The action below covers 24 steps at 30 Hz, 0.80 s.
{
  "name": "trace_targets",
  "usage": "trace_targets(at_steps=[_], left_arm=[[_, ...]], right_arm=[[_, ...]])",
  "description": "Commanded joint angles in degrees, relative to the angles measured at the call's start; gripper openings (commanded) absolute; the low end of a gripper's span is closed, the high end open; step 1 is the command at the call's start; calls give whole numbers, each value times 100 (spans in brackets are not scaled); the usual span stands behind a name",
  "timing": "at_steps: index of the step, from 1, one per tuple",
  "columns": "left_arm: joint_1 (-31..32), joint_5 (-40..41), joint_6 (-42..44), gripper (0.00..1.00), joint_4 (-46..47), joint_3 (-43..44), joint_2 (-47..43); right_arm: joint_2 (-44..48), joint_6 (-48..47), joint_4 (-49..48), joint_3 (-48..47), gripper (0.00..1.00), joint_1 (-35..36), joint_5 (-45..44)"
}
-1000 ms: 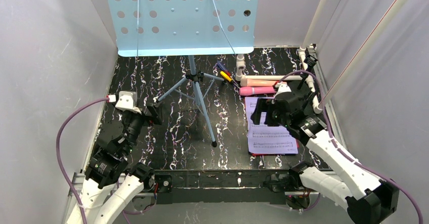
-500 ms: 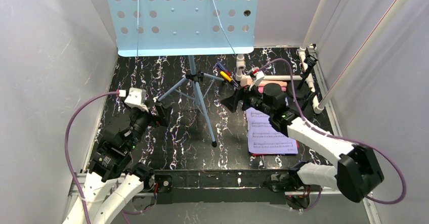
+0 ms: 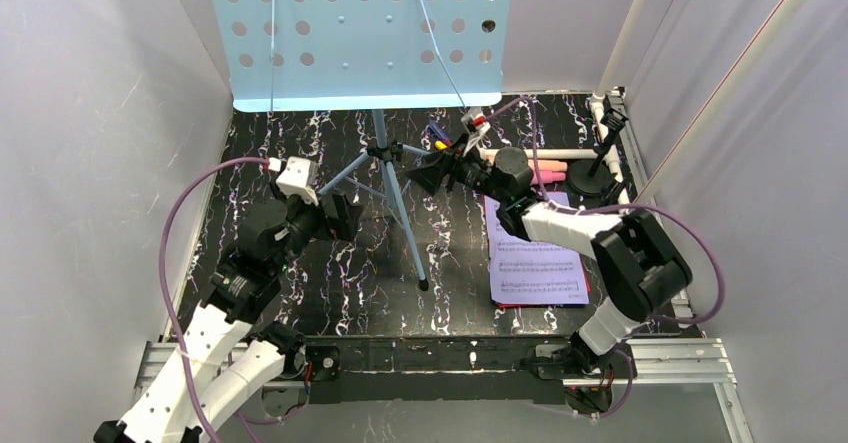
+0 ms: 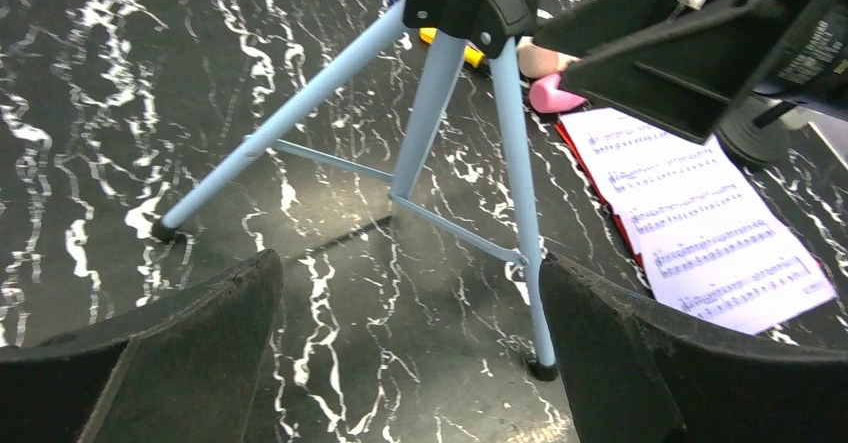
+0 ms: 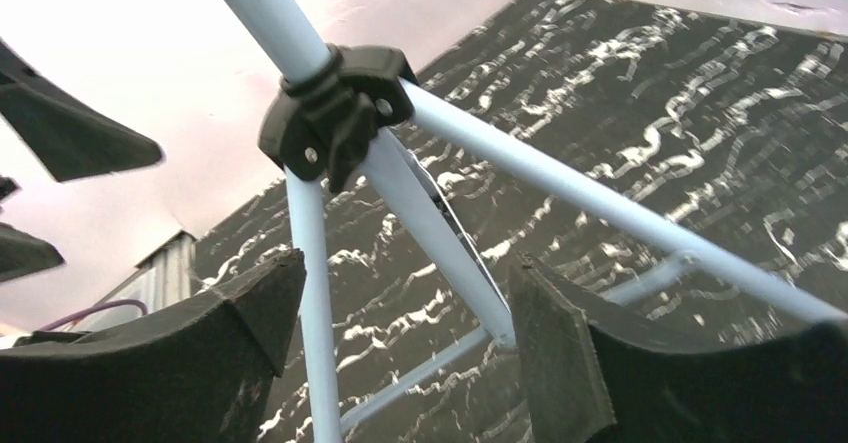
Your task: Pack up the instrument practice props
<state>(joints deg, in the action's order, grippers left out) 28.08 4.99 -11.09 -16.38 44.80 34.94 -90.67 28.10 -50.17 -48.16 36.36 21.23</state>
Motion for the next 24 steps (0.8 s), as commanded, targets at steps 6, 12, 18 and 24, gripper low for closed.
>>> trace_targets(at_steps=[6,12,18,24], left_arm=[[-527,-1093,-430,98,989,126,639],[-840,-1602,-438,98,1852,319,1257],[-1143,-2028,-461,97,2581,671,1959],[-1173,-2335,-323,95,3238,936,2563]], right_arm=[[-937,547,-1742,-868,66,-36,875],[-1287,962,-2356,-1108,56,-156,1212],[-1477,1262,-2700,-1308,48,-168,1576],[-1596,1327,-2748,-1422,39,-173,1684]])
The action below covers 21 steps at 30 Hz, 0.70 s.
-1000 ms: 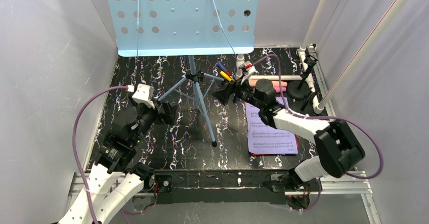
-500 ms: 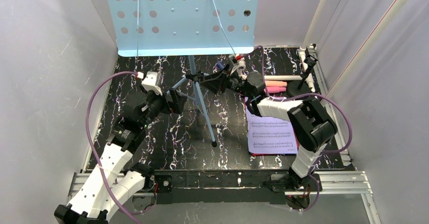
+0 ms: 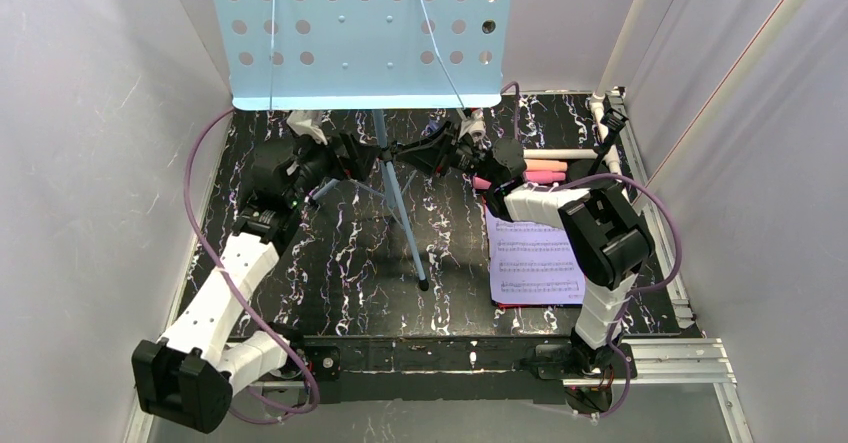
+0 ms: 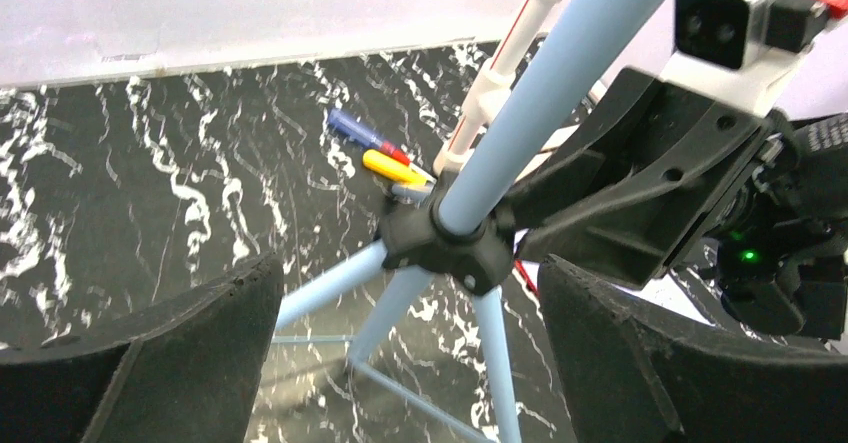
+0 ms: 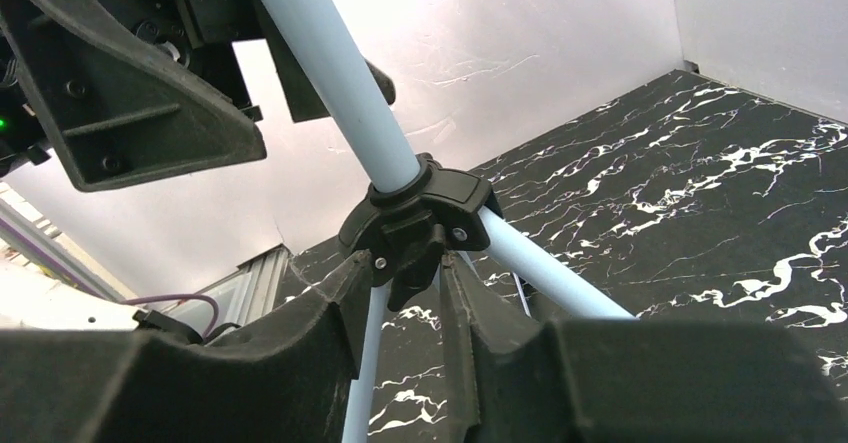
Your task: Pack up the instrument practice props
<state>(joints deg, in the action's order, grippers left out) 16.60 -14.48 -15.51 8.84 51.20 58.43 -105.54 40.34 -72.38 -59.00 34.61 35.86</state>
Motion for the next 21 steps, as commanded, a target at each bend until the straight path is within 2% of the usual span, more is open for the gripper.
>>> trace_targets(at_steps=[1,7,11,13,18,21], left_arm=[[-30,-423,144,94,829,322,312],[-30,-893,101,84,1656,471,886],[-30,-1075,125,71,1988,534,1159],[-25,-1137,119,61,2113,531,1208],[-28,-1120,134,24,2144,416,1085],[-42,-1053,183,13,2001,310,867]], right_arm=[[-124,113,-523,-354,38,6,244],[-260,186,-492,-551,29,8,526],[-266,196,-474,-601,25,2,616],[-258,172,-418,-624,22,17,657],[-229,98,-274,-682,16,90,808],[-121,-80,-73,-662,12,207,852]])
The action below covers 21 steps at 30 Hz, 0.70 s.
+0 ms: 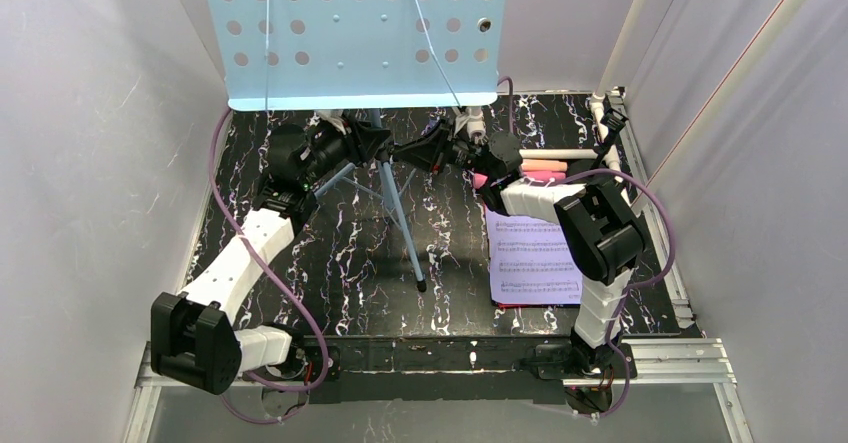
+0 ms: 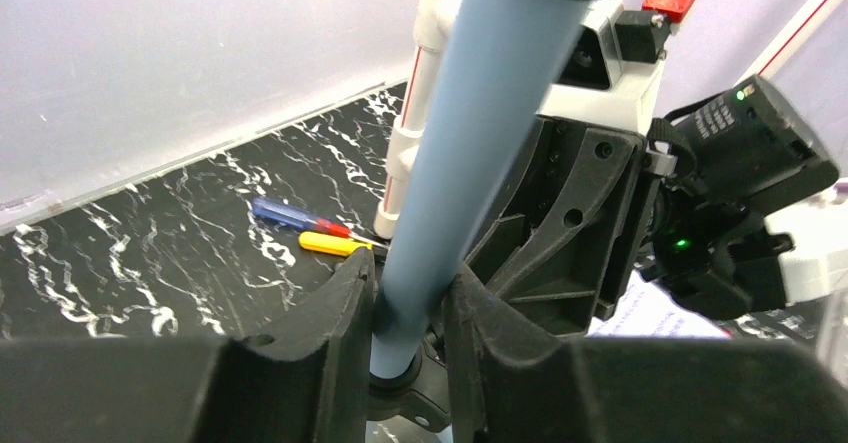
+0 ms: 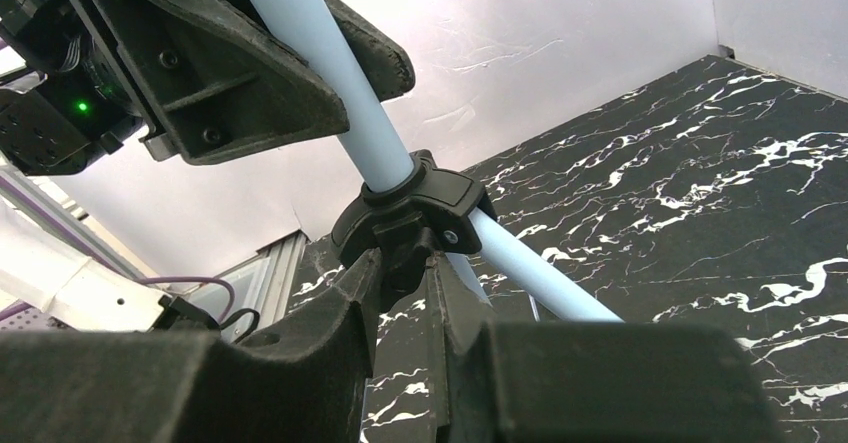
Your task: Pack up the instrument practice props
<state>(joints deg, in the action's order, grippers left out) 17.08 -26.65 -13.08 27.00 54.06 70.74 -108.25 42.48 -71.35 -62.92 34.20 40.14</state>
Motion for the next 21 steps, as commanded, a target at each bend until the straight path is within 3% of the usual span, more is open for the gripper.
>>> trace_targets(at_steps=[1,8,16,21], left_arm=[[-91,162,-28,10,62,17,-428],[-157,208,17,0,-757,-156,-973],[-182,229,-49,0,-1264,-402,-1351],[-180,-29,-152,0,-1211,-357,-1229]], right_arm=[[190,-383,-79,-255,12,299,424],[668,-1545,683,125,3,703,192],[1214,-4503,2899,59,1,1395,-705],[1355,-6036,3685,-44,1,1842,-1344]])
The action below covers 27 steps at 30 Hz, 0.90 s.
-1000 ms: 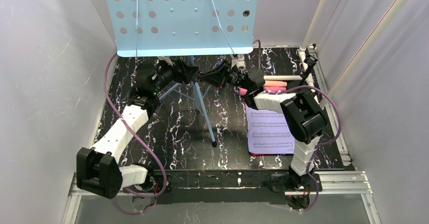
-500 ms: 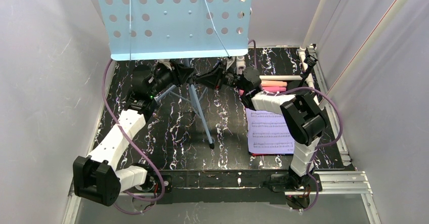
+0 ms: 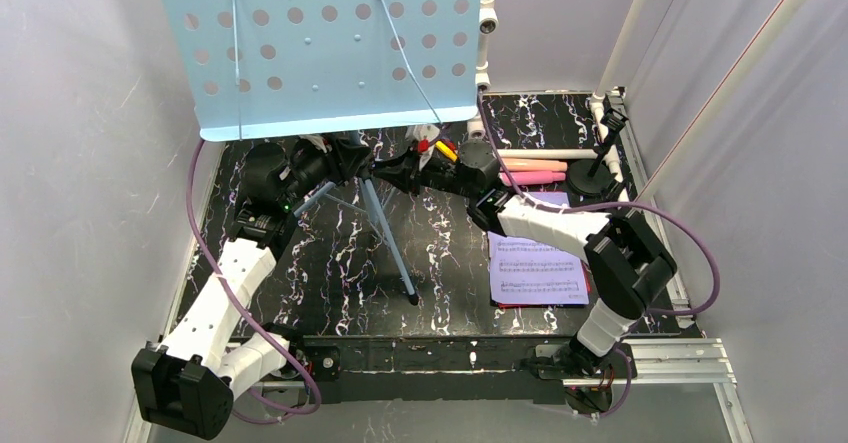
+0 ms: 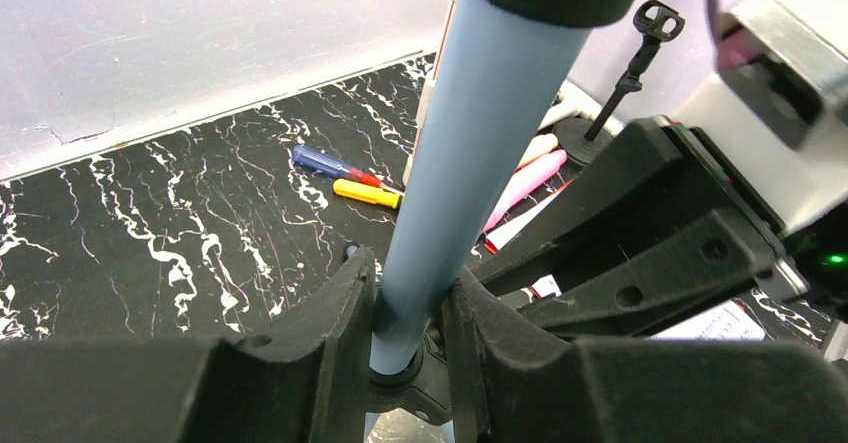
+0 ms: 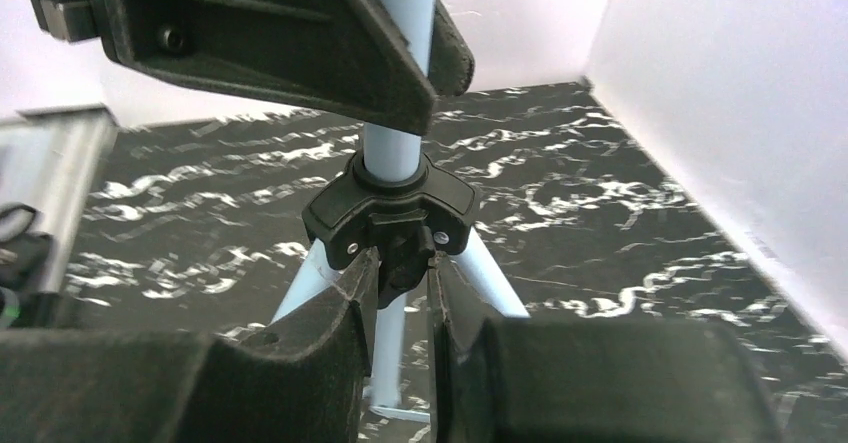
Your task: Pack up the instrument practice props
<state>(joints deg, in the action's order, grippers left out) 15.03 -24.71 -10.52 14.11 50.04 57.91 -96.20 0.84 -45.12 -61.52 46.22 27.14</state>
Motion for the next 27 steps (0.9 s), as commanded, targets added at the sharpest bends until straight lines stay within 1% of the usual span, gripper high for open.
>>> trace_targets(at_steps=[1,6,10,12,14,16,21,23,27], left_arm=[[19,-316,-444,0,116,61,144],[6,-573,-529,0,206,72,325],[9,-612,-529,0,316,-34,262],[7,-690,-644,0,534,-151,243],[8,-832,-762,0,724,-231,291],[8,-904,-832,0,851,-275,372],[9,-1034,-901,0,941,-264,491],[8,-1049,-885,0,945,-258,487],[8,-1044,-803,0,945,-276,499]], right_arm=[[162,-2090,1113,-198,1,707,-102],[228,-3535,984,70,1,1013,-532],[266,-4661,920,274,1,1080,-511],[298,-5285,905,401,1,1109,-483],[339,-5711,822,493,1,1134,-505],[392,-6261,1005,501,1,1198,-584],[530,-7938,1320,600,1,1526,-1609],[567,-8317,1114,694,1,1587,-1952],[598,-8570,624,884,1,1628,-2331]])
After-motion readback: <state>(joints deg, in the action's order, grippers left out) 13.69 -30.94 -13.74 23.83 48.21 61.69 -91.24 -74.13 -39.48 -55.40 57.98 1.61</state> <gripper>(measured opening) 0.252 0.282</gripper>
